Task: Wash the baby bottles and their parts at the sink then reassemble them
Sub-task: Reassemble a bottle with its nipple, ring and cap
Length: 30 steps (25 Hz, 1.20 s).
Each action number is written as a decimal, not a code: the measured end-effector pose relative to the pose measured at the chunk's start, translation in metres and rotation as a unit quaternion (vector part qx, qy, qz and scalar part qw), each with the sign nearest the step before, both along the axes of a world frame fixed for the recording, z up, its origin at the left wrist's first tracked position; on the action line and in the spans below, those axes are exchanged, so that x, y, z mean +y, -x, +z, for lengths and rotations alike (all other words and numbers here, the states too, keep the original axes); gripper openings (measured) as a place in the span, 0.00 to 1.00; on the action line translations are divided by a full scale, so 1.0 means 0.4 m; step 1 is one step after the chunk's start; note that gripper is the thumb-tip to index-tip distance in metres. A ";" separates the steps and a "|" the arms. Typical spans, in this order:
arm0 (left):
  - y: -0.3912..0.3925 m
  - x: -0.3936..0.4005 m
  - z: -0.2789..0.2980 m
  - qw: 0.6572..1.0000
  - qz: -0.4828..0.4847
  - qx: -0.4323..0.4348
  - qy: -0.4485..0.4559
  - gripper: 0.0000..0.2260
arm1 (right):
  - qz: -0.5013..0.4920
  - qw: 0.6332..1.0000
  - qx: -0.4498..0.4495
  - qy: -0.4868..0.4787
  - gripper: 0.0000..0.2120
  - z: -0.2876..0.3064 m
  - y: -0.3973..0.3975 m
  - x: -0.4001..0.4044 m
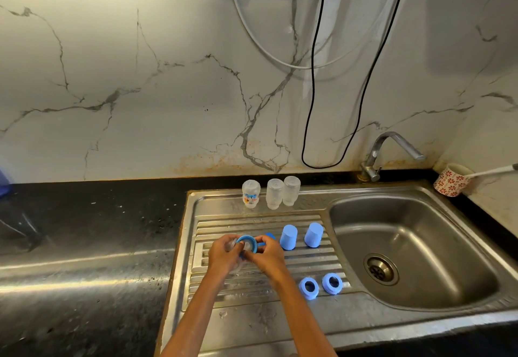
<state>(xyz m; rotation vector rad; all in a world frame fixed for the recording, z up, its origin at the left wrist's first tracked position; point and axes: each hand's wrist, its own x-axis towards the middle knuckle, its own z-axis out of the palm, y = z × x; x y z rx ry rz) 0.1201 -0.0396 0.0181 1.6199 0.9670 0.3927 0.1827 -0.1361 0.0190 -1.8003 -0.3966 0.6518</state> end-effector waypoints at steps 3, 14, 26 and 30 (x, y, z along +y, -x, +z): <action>-0.001 0.002 0.009 1.000 -0.019 -0.006 0.023 0.07 | -0.028 0.999 -0.036 0.020 0.12 0.001 0.005 0.008; -0.016 -0.032 0.041 0.998 -0.005 -0.037 -0.058 0.08 | -0.038 0.994 -0.105 0.007 0.09 0.018 -0.007 0.008; -0.011 -0.043 0.053 0.991 -0.084 -0.079 -0.073 0.07 | -0.155 0.986 -0.055 -0.028 0.04 0.026 0.010 -0.005; -0.005 -0.038 0.048 0.994 -0.068 -0.081 -0.032 0.04 | -0.131 0.990 -0.045 -0.027 0.04 0.028 0.005 -0.005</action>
